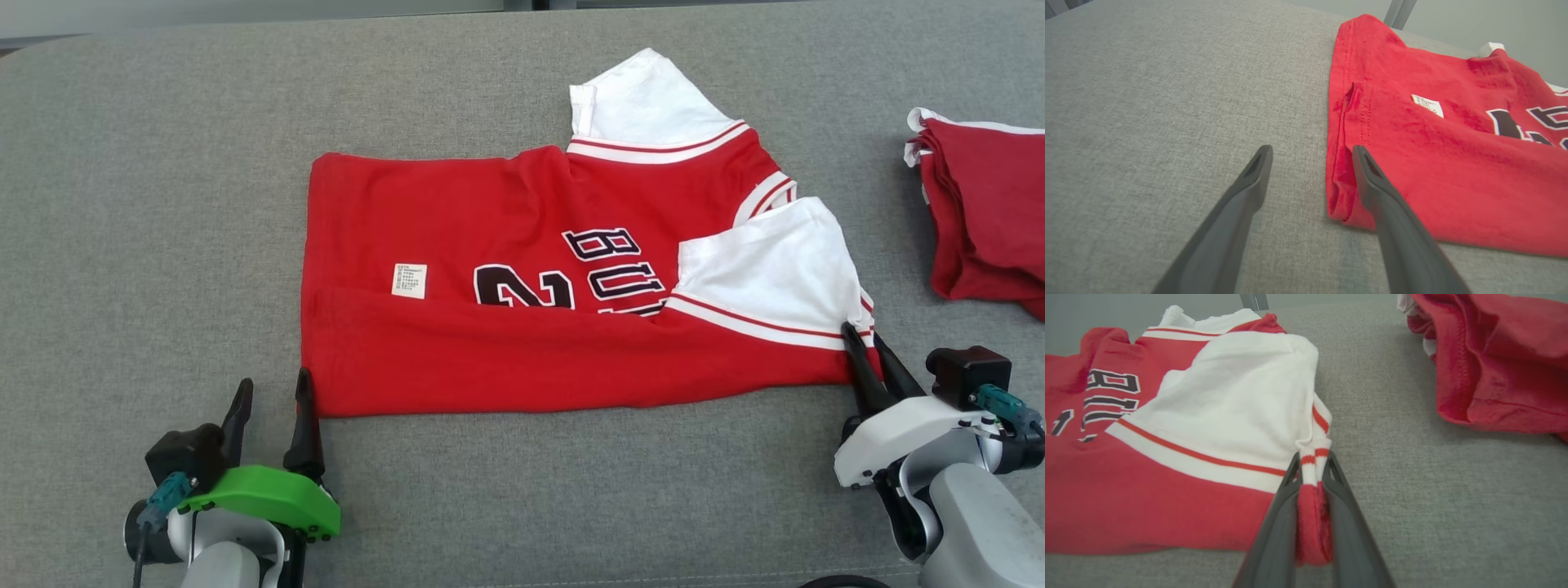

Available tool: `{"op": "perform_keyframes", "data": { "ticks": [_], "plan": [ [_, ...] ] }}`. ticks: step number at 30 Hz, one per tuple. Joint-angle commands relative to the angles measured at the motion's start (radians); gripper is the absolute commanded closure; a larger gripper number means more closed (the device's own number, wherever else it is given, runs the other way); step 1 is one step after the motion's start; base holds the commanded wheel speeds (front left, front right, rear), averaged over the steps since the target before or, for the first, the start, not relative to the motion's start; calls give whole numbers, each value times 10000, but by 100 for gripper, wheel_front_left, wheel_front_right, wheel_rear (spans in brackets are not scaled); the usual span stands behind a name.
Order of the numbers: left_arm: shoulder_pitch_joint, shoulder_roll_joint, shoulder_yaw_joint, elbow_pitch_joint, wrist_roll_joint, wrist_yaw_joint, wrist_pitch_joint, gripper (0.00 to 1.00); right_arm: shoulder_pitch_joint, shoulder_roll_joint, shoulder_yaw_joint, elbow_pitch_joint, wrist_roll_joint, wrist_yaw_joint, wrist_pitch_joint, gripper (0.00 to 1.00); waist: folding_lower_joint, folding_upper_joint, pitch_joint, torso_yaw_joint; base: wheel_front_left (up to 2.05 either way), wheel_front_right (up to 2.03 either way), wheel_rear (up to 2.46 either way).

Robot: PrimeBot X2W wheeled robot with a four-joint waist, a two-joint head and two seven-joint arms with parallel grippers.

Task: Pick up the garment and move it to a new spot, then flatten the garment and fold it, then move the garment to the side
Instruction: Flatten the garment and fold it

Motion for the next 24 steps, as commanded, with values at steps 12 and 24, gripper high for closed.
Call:
{"op": "perform_keyframes", "data": {
  "ticks": [12,24],
  "plan": [
    [-506,62,-956,602,-849,-253,3,13,-106,23,179,-123,-2,-22,7,100,0,0,185,-106,0,0,0],
    [-415,61,-1154,651,-1077,-252,4,52,-192,115,65,-125,-86,-22,7,100,0,0,284,-97,0,0,0]
  ]
}}
